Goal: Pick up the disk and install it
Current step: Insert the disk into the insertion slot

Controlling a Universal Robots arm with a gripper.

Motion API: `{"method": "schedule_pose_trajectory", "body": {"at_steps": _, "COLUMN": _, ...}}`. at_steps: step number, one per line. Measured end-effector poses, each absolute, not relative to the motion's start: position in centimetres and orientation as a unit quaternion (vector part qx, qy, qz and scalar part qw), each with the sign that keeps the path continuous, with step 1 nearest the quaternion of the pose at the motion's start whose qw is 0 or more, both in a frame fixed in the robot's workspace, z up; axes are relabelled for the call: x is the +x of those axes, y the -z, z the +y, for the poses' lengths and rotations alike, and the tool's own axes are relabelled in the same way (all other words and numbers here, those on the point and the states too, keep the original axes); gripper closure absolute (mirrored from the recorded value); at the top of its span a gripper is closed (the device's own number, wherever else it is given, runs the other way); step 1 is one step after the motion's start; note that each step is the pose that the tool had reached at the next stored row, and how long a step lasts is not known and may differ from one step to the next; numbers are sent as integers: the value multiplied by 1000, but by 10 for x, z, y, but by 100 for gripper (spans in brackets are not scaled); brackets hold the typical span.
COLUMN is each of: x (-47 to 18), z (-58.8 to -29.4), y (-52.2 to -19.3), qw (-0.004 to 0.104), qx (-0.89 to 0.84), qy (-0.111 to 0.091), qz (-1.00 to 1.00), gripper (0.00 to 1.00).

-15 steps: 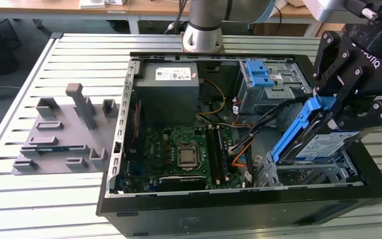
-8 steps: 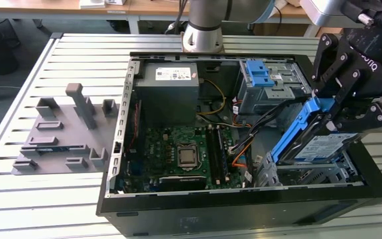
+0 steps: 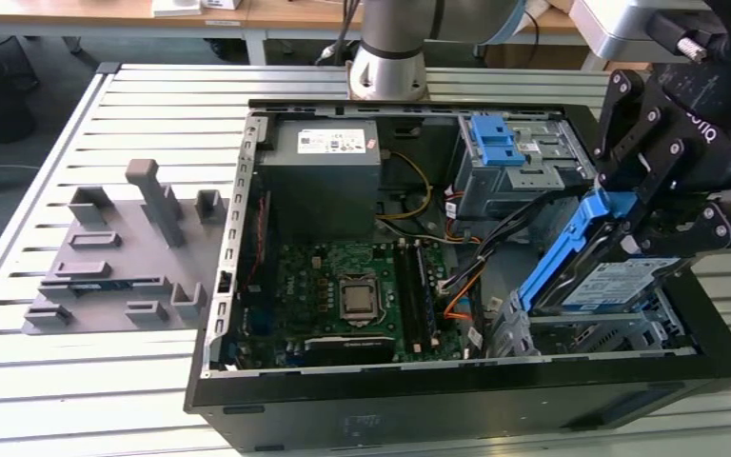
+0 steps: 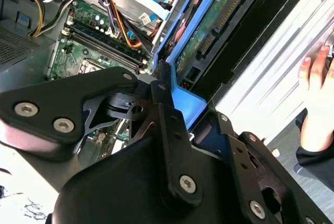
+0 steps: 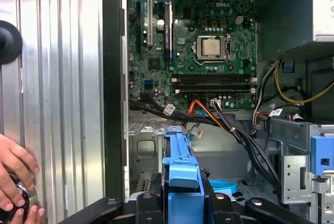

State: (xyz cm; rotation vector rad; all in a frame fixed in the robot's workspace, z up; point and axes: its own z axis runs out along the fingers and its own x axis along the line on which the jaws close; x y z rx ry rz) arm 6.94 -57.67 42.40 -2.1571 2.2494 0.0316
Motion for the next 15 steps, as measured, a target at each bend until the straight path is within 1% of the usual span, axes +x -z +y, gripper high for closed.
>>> {"method": "schedule_pose_trajectory", "body": {"at_steps": 15, "x": 69, "z": -577, "y": -416, "qw": 12, "qx": -692, "qy": -10, "qz": 722, "gripper": 64}}
